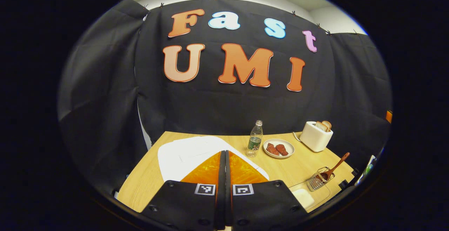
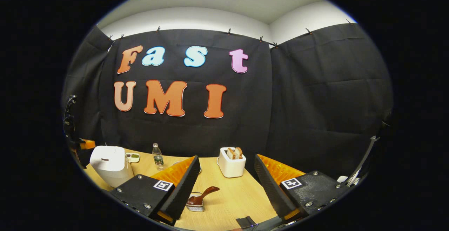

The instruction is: Close the left gripper, press the button to open the rice cooker; take a wooden spoon from the chopstick holder with the right hand, scoop a spoonful of rice and pour it into the rice cooker, then put the wooden spoon back into the chopstick holder.

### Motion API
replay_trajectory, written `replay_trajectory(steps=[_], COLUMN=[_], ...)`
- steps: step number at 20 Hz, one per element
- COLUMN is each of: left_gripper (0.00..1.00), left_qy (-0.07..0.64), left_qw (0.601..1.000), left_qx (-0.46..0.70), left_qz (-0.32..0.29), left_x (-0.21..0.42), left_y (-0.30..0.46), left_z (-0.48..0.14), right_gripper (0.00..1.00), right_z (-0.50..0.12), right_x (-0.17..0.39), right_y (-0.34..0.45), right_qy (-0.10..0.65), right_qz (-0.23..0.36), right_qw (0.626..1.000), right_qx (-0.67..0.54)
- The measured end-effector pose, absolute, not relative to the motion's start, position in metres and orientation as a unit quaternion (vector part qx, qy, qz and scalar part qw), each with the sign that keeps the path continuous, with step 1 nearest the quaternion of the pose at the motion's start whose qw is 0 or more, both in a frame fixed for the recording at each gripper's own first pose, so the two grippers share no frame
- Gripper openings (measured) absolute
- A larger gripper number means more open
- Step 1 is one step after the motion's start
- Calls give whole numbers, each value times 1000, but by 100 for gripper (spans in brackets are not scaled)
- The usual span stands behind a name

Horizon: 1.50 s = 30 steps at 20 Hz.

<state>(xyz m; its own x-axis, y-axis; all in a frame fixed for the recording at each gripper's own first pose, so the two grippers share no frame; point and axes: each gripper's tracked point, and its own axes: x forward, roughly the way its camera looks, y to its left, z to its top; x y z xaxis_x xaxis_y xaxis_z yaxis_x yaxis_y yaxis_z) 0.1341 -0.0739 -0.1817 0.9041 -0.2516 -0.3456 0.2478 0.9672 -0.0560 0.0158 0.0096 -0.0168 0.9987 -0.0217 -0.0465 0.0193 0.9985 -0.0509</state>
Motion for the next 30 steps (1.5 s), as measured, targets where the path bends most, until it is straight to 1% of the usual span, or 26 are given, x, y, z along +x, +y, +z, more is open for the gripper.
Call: replay_trajectory(steps=[5, 7, 10, 12, 14, 15, 16, 19, 21, 26, 30], left_gripper=[4, 5, 4, 5, 4, 4, 5, 5, 5, 5, 4], left_qy=[242, 255, 278, 279, 292, 313, 295, 279, 256, 166, 121], left_qw=[961, 958, 952, 952, 948, 942, 948, 955, 961, 983, 989], left_qx=[-3, -1, 7, -7, -4, 0, -6, -2, 0, -26, -33], left_qz=[-134, -130, -124, -124, -127, -123, -119, -106, -101, -77, -78], left_x=[153, 156, 160, 161, 161, 153, 157, 156, 153, 152, 134], left_y=[-77, -74, -68, -68, -68, -64, -67, -69, -67, -49, -38], left_z=[-236, -246, -262, -259, -263, -273, -266, -262, -244, -155, -100], right_gripper=[96, 96, 96, 96, 96, 96, 96, 96, 96, 96, 96], right_z=[-17, -17, -20, -21, -23, -24, -24, -27, -28, -29, -37], right_x=[15, 13, 14, 15, 15, 15, 15, 16, 15, 13, 16], right_y=[1, -2, -5, -4, -1, 1, 4, 9, 8, 7, 12], right_qy=[25, 24, 29, 30, 33, 33, 32, 35, 33, 32, 37], right_qz=[-19, -22, -27, -26, -21, -19, -17, -11, -10, -8, -2], right_qw=[999, 999, 999, 999, 999, 999, 999, 999, 999, 999, 999], right_qx=[-16, -13, -11, -7, -6, -7, -8, -11, -15, -13, -3])
